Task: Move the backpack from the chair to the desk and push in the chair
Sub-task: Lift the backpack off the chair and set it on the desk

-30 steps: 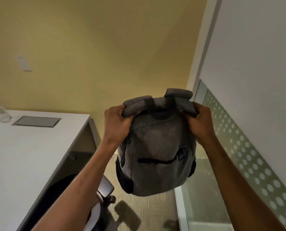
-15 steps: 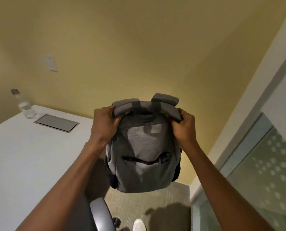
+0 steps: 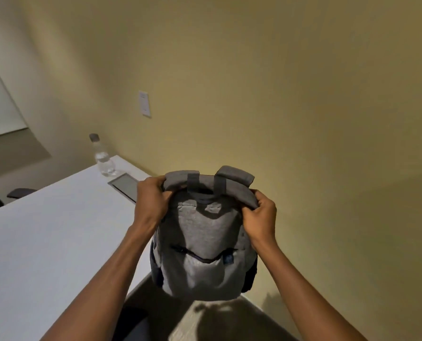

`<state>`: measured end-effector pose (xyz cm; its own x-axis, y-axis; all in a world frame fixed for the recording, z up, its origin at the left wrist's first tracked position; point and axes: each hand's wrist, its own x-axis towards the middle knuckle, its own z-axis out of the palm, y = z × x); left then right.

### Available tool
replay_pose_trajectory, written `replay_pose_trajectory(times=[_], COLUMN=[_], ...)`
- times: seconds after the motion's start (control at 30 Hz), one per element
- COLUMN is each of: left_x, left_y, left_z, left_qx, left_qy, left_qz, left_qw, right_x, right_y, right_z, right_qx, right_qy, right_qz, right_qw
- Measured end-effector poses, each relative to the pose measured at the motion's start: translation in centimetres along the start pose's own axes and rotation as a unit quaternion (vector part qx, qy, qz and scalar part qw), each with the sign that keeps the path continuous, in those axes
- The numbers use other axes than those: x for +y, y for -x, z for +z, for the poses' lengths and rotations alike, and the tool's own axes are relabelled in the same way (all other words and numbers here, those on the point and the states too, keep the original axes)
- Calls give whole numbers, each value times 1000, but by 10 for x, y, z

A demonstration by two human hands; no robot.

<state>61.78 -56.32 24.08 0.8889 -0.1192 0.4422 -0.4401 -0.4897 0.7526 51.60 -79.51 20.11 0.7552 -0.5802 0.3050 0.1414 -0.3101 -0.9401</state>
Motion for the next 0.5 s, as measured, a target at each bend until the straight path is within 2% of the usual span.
replay_pose_trajectory(times=[0.2,0.5], left_x=[-47,-124], left_y=[-99,-219], left_z=[-8,13], left_qx=[37,19], left_qy=[-38,-108], left_qz=[-28,-67], left_qw=[998,992], right_x=[12,56], right_y=[-70,-147], right_z=[94,208], right_qx=[-12,-8], right_qy=[-35,-61], right_qz=[24,96], right_qw=[999,993])
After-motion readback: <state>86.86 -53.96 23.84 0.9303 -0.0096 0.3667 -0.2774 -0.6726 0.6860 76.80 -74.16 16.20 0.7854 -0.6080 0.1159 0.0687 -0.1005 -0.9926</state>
